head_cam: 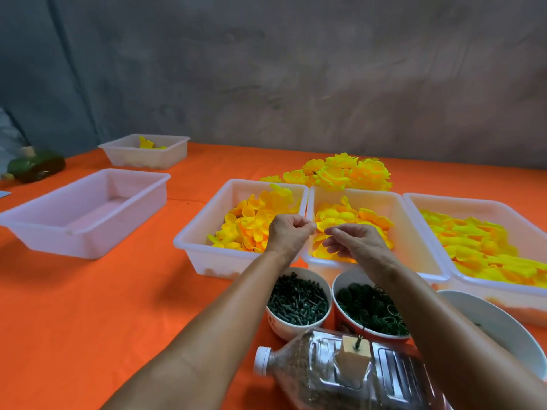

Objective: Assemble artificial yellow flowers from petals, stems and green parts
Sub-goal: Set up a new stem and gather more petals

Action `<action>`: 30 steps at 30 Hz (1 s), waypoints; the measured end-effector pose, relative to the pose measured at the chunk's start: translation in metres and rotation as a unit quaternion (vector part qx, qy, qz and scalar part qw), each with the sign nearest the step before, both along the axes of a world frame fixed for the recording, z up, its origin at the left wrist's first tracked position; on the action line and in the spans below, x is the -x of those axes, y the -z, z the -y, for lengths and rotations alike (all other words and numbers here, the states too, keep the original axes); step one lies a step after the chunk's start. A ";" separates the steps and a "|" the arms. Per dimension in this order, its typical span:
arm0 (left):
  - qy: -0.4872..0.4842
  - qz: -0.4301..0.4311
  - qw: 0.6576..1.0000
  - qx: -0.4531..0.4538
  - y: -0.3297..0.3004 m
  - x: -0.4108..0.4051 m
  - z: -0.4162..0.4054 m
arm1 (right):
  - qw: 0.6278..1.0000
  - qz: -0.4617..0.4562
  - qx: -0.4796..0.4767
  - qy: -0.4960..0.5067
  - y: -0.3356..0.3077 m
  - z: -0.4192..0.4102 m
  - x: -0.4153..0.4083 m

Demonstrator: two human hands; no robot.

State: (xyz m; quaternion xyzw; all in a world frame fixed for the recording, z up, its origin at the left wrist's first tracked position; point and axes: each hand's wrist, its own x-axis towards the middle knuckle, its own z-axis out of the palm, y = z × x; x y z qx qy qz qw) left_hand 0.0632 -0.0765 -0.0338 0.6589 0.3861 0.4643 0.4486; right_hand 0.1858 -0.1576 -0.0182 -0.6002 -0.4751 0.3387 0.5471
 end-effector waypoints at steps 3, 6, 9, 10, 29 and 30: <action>0.007 0.000 1.000 0.004 -0.001 0.001 0.001 | 1.000 0.006 0.000 0.002 0.000 0.000 0.000; 0.012 0.014 0.999 0.029 -0.004 0.002 0.002 | 1.000 0.014 -0.002 0.006 0.002 0.001 0.000; 0.000 0.015 0.999 0.041 -0.008 0.006 -0.002 | 1.000 0.013 -0.003 0.008 0.003 0.000 0.000; -0.008 -0.004 1.000 0.030 -0.010 0.009 -0.004 | 1.000 0.009 -0.004 0.008 0.004 0.000 0.000; 0.064 -0.257 0.940 -0.214 -0.008 0.068 0.048 | 0.999 0.031 -0.026 0.011 -0.003 0.007 0.003; 0.076 -0.279 0.930 -0.227 -0.009 0.069 0.050 | 0.999 0.034 -0.029 0.011 -0.006 0.008 0.005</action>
